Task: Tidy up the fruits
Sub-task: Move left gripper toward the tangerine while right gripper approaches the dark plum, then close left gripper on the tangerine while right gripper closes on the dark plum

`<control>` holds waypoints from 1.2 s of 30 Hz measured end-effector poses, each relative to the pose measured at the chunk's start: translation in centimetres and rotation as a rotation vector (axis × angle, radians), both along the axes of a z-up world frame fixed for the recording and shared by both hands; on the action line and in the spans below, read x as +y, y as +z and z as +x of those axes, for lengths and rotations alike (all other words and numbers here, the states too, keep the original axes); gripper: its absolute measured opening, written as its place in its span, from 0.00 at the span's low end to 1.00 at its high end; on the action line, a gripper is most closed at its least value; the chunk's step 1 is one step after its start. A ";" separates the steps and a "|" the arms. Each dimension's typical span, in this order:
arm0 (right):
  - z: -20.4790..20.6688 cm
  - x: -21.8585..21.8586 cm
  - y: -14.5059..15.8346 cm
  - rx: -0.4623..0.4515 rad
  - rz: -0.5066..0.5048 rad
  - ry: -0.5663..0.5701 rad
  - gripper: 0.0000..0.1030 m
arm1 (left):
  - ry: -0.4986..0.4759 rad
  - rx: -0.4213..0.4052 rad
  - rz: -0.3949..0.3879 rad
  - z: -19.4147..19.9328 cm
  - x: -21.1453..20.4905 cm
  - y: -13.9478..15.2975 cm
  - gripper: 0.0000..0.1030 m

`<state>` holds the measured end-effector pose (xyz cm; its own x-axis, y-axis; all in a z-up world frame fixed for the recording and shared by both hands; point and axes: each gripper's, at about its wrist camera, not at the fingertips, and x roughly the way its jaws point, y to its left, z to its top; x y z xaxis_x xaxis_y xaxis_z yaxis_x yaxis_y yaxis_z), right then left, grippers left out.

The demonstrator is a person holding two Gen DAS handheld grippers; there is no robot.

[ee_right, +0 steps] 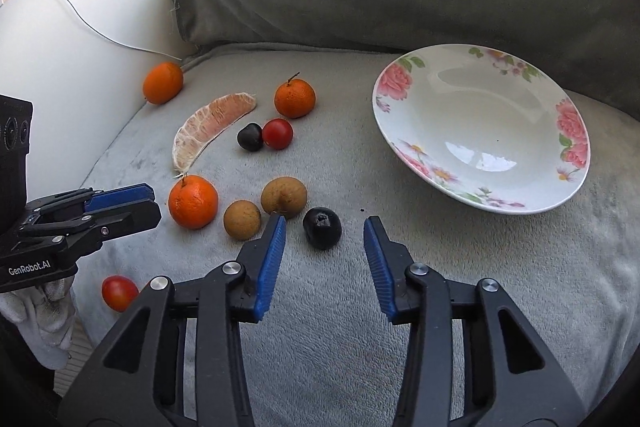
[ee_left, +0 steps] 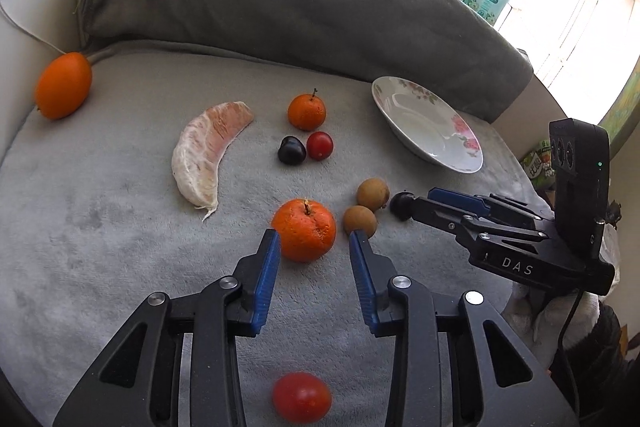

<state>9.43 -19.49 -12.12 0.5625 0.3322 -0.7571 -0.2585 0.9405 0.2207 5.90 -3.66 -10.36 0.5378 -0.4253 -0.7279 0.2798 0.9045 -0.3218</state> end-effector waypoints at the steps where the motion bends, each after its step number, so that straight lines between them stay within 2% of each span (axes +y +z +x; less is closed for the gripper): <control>1: 0.1 0.0 -0.1 0.003 -0.002 0.002 0.41 | 0.000 0.004 0.000 0.1 0.0 -0.1 0.33; 12: 0.8 0.6 -0.7 0.024 -0.014 0.015 0.41 | 0.000 0.027 0.028 1.4 -0.4 -0.9 0.33; 16: 1.1 0.9 -0.7 0.030 -0.021 0.025 0.35 | -0.007 0.034 0.037 1.5 -0.6 -1.2 0.33; 29: 1.4 1.1 -1.0 0.038 -0.030 0.031 0.28 | -0.008 0.043 0.057 1.9 -0.7 -1.2 0.34; 31: 1.4 1.1 -1.1 0.038 -0.030 0.031 0.28 | -0.006 0.054 0.050 2.0 -0.7 -1.3 0.43; 36: 1.4 1.2 -1.1 0.036 -0.031 0.032 0.28 | -0.011 0.057 0.070 2.3 -1.0 -2.0 0.43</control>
